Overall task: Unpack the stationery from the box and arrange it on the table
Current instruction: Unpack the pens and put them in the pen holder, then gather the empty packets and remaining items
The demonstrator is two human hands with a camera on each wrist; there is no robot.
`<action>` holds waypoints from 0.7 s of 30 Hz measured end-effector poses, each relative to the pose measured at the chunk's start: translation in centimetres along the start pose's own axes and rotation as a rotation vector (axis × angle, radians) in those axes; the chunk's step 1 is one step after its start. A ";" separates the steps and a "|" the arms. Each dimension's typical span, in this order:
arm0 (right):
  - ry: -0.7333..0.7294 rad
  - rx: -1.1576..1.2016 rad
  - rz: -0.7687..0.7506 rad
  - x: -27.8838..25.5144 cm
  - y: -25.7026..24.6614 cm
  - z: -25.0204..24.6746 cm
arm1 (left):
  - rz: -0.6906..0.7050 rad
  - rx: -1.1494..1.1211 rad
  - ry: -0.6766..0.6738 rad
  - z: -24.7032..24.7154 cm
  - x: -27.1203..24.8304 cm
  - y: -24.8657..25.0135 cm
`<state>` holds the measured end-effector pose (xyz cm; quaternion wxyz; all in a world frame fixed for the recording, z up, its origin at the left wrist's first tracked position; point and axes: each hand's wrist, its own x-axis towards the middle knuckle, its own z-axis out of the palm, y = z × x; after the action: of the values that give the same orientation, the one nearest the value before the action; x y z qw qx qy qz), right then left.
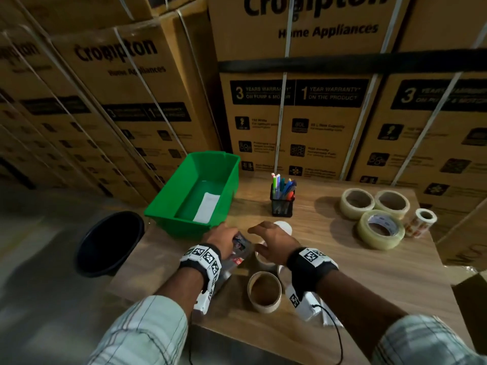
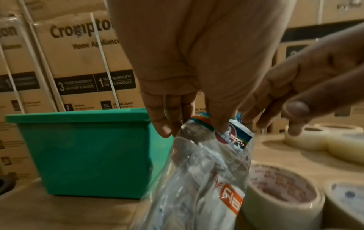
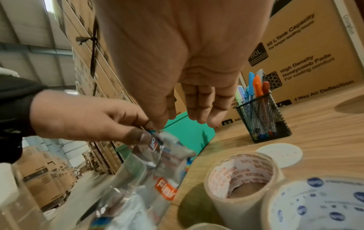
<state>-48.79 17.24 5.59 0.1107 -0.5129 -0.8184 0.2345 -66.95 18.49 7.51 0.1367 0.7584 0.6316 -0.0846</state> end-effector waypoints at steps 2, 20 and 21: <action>0.022 0.015 -0.006 -0.3 -1.1 -0.4 | 0.032 -0.102 0.072 -1.2 -0.8 0.1; 0.322 0.245 0.215 -4.9 -12.6 -1.8 | 0.209 -0.911 -0.127 1.3 -11.5 -7.9; 0.332 0.257 0.255 -5.5 -12.8 -1.3 | 0.235 -0.964 -0.144 1.9 -12.0 -7.6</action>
<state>-55.86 8.05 13.36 0.2776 -0.6254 -0.6809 0.2611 -76.57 7.92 8.54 0.5233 0.6673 0.4982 0.1809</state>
